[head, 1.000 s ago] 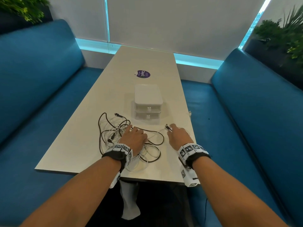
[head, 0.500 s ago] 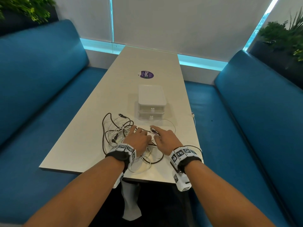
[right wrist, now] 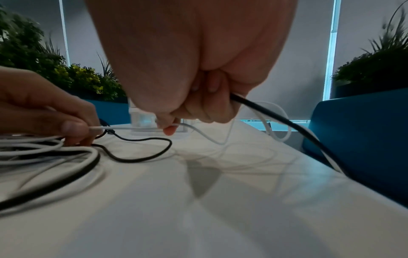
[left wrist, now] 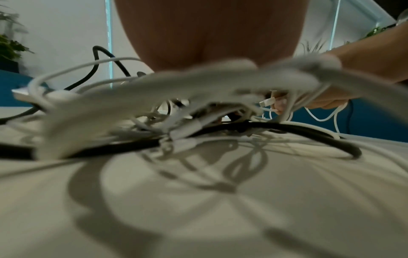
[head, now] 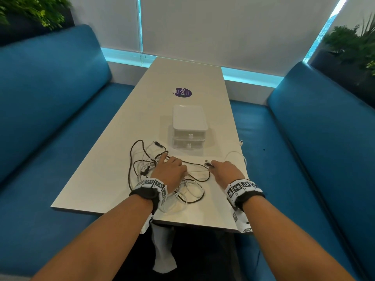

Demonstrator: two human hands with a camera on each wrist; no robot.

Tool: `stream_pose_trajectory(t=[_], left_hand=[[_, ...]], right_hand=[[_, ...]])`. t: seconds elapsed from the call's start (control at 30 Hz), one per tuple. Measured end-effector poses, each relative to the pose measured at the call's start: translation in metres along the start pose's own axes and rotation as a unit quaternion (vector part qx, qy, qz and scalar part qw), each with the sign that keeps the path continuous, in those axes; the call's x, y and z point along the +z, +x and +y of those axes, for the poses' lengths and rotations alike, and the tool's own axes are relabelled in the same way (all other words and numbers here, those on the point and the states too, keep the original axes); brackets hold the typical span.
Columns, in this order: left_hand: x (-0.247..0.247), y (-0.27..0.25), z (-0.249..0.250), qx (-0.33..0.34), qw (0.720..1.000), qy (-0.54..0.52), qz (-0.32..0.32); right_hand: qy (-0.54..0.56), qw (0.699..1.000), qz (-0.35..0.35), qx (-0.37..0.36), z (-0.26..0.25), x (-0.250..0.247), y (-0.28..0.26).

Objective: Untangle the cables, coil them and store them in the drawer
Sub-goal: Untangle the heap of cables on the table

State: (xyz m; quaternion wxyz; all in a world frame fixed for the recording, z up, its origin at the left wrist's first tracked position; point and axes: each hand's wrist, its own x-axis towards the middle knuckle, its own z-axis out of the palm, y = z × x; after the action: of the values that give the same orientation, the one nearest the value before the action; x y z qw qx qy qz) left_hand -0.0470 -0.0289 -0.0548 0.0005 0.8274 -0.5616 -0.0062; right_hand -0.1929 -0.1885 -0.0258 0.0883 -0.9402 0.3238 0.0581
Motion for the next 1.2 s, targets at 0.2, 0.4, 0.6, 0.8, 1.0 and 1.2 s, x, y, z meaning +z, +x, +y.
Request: stream_pose_trajectory(t=[0.2,0.4,0.6,0.8,1.0,1.2], left_hand=[[0.001,0.002,0.006,-0.018,1.0,0.0,0.002],[0.004,0.002,0.005,-0.02,0.999,-0.031,0.04],[-0.001,0.001,0.0,0.001,0.998,-0.045,0.054],[-0.002,0.003,0.002,0.019,0.997,-0.042,0.057],[-0.006,0.004,0.0,-0.002,0.988,-0.149,0.046],[-0.012,0.002,-0.021,0.007,0.971,-0.227,0.078]], right_hand=[[0.094,0.994,0.056,0.013,-0.022,0.005,-0.007],[0.136,0.988,0.003,-0.07,-0.051,0.013,-0.005],[0.133,0.988,-0.001,-0.081,-0.041,0.011,-0.004],[0.113,0.992,-0.011,-0.05,-0.021,0.005,0.0],[0.121,0.992,-0.015,-0.015,-0.01,0.005,0.0],[0.132,0.991,-0.004,0.018,-0.006,0.008,-0.002]])
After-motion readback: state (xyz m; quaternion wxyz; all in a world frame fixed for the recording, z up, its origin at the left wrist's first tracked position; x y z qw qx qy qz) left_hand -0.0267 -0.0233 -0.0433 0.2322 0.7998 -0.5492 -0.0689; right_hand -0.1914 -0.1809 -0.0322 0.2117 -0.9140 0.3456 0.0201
